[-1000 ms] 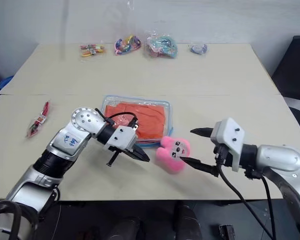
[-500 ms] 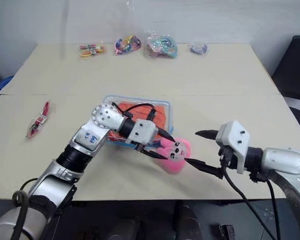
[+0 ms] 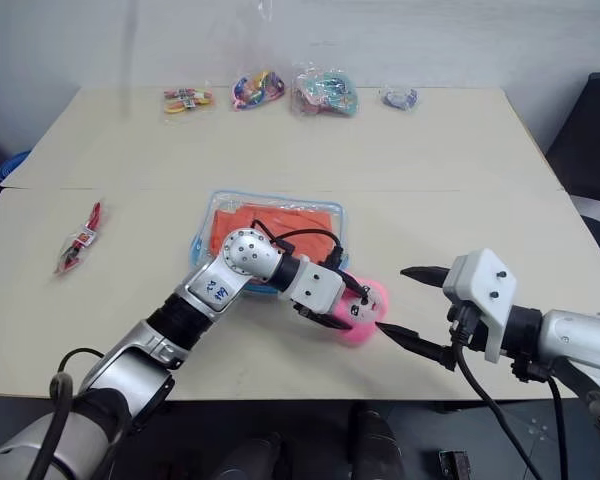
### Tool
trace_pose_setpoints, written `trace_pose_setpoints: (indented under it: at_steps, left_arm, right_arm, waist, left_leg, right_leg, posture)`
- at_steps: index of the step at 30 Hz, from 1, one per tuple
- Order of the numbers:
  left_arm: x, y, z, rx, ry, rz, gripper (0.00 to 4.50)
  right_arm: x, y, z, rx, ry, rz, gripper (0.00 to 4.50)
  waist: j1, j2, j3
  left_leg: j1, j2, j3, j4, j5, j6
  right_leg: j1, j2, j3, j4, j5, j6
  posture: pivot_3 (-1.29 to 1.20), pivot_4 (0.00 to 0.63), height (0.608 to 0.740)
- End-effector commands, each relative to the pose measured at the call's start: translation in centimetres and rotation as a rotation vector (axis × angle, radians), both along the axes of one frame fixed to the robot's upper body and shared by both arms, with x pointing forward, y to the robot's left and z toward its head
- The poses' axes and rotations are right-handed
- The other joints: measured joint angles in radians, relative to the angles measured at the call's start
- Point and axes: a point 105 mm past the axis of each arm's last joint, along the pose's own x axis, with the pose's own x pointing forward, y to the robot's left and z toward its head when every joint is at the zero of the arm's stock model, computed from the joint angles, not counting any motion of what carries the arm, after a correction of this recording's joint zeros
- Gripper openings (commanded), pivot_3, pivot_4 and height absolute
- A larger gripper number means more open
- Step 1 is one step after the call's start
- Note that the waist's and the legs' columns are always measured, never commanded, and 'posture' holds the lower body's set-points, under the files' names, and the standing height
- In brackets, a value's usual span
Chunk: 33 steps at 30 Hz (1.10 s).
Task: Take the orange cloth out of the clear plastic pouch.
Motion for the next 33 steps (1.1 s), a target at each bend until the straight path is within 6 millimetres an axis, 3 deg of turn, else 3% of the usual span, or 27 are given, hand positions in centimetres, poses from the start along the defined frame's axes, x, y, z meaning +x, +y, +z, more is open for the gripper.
trace_pose_setpoints:
  at_steps: [1,6,11,20,26,33]
  left_arm:
    - [0.0,0.5,0.6,-0.004,-0.004,-0.012,1.56]
    - [-0.4,1.3,0.8,-0.009,0.035,-0.015,0.06]
    - [-0.9,2.7,2.1,-0.047,0.120,0.008,0.02]
    - [-2.2,7.6,3.4,-0.025,0.245,0.038,0.02]
    - [-2.2,8.0,3.3,-0.025,0.237,0.065,0.02]
    - [-2.1,7.7,3.6,-0.043,0.232,0.085,0.02]
  right_arm:
    - [-0.3,0.2,1.0,-0.011,-0.051,0.012,4.50]
    - [0.0,0.5,0.9,-0.015,-0.051,0.029,4.50]
    - [1.0,1.4,0.6,-0.028,-0.068,0.072,4.50]
    - [5.7,3.5,-2.2,-0.184,-0.175,0.134,4.50]
    - [9.0,5.6,-2.9,-0.226,-0.270,0.158,4.50]
    - [9.5,7.4,-4.5,-0.293,-0.320,0.258,4.50]
  waist:
    - [0.000,0.000,0.000]
    - [-0.002,0.000,0.000]
    - [-0.006,0.000,0.000]
    - [-0.027,0.000,0.000]
    - [-0.031,0.000,0.000]
    - [-0.031,0.000,0.000]
  left_leg:
    - [0.000,0.000,0.000,0.000,0.000,0.000]
    - [0.000,0.000,0.000,0.000,0.000,0.000]
    - [0.000,0.001,0.000,0.000,0.000,0.000]
    - [0.000,0.001,-0.001,0.000,0.000,0.000]
    - [0.001,0.001,-0.001,0.001,0.000,0.000]
    - [0.001,0.001,-0.002,0.001,0.000,0.000]
  right_leg:
    - [0.000,0.000,0.000,0.000,0.000,0.000]
    - [0.000,0.000,0.000,0.000,0.000,0.000]
    - [0.000,0.000,0.000,0.000,0.000,0.000]
    - [-0.001,0.000,0.000,0.000,0.000,0.000]
    - [-0.002,0.000,-0.001,0.000,0.000,0.000]
    - [-0.003,0.000,-0.003,-0.001,0.000,0.000]
  posture:
    - [0.00,0.150,0.740]
    - [0.00,0.150,0.740]
    - [0.00,0.150,0.740]
    - [0.00,0.150,0.740]
    - [0.00,0.150,0.740]
    - [0.00,0.150,0.740]
